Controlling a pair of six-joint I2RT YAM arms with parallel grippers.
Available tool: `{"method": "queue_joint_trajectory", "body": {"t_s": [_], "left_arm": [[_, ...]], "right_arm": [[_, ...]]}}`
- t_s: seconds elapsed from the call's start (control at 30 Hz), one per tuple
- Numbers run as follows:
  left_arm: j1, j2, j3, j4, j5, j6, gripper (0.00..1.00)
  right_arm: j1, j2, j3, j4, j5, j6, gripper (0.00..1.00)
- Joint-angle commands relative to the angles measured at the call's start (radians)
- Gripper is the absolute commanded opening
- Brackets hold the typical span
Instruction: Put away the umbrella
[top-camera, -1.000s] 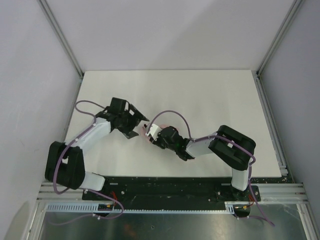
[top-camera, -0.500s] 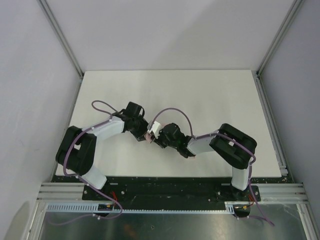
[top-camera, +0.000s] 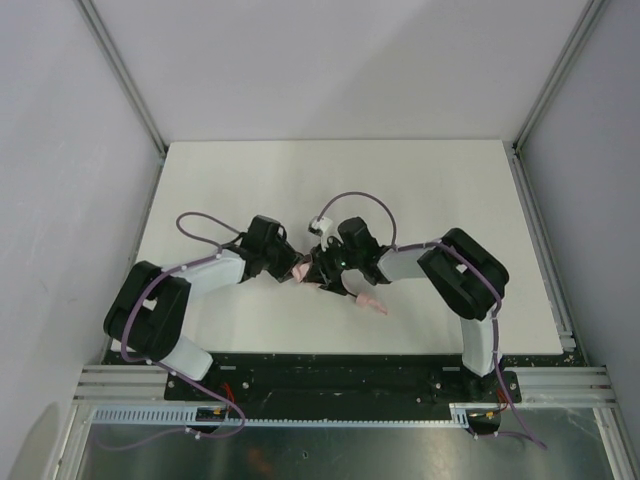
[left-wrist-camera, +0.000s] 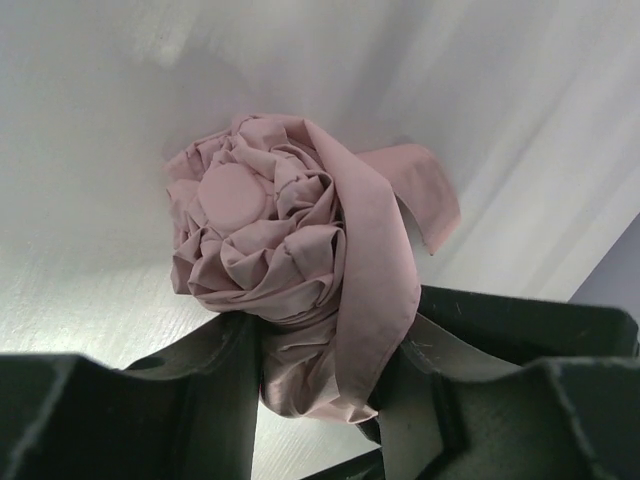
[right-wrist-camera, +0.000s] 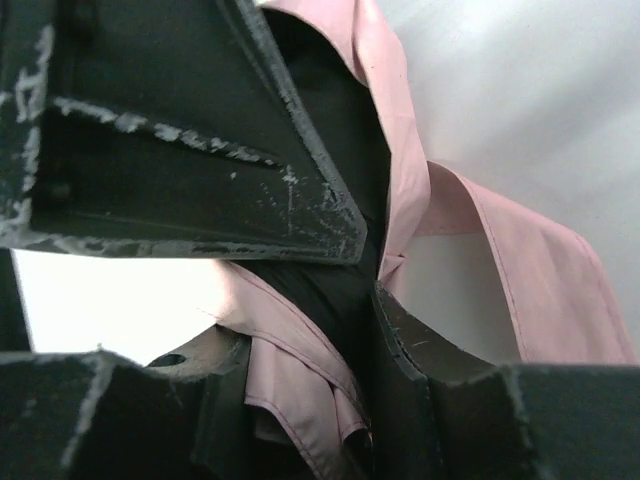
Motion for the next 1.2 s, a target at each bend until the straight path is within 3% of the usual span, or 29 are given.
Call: {"method": "queue_joint_trajectory", "body": {"t_s": [0.0, 0.27, 0.5, 0.67, 0.8, 0.97, 1.1, 1.17], "left_arm": [[-0.028, 0.058, -0.072, 0.022, -0.039, 0.053, 0.32], [-0.024, 0.085, -0.130, 0.070, -0.045, 0.073, 0.41], [0.008, 0.074, -0.181, 0.139, -0.008, 0.144, 0.59], [0.029, 0.073, -0.217, 0.210, 0.037, 0.141, 0.64], [0.032, 0.114, -0.241, 0.242, 0.049, 0.124, 0.58], [0.042, 0.164, -0.272, 0.260, 0.039, 0.098, 0.38], [0.048, 0.203, -0.265, 0.264, 0.048, 0.102, 0.30], [0.050, 0.218, -0.261, 0.264, 0.054, 0.102, 0.28]], "right_arm": [[-0.023, 0.095, 0.011, -0.078, -0.342, 0.324, 0.00], [-0.098, 0.192, 0.013, 0.125, -0.523, 0.587, 0.00], [-0.139, 0.232, 0.015, 0.160, -0.585, 0.662, 0.00], [-0.139, 0.249, 0.015, 0.206, -0.592, 0.720, 0.00], [-0.140, 0.247, 0.023, 0.192, -0.577, 0.724, 0.00], [-0.143, 0.233, 0.048, 0.129, -0.558, 0.694, 0.03], [-0.145, 0.188, 0.078, 0.016, -0.518, 0.607, 0.26], [-0.146, 0.148, 0.102, -0.120, -0.470, 0.519, 0.38]]}}
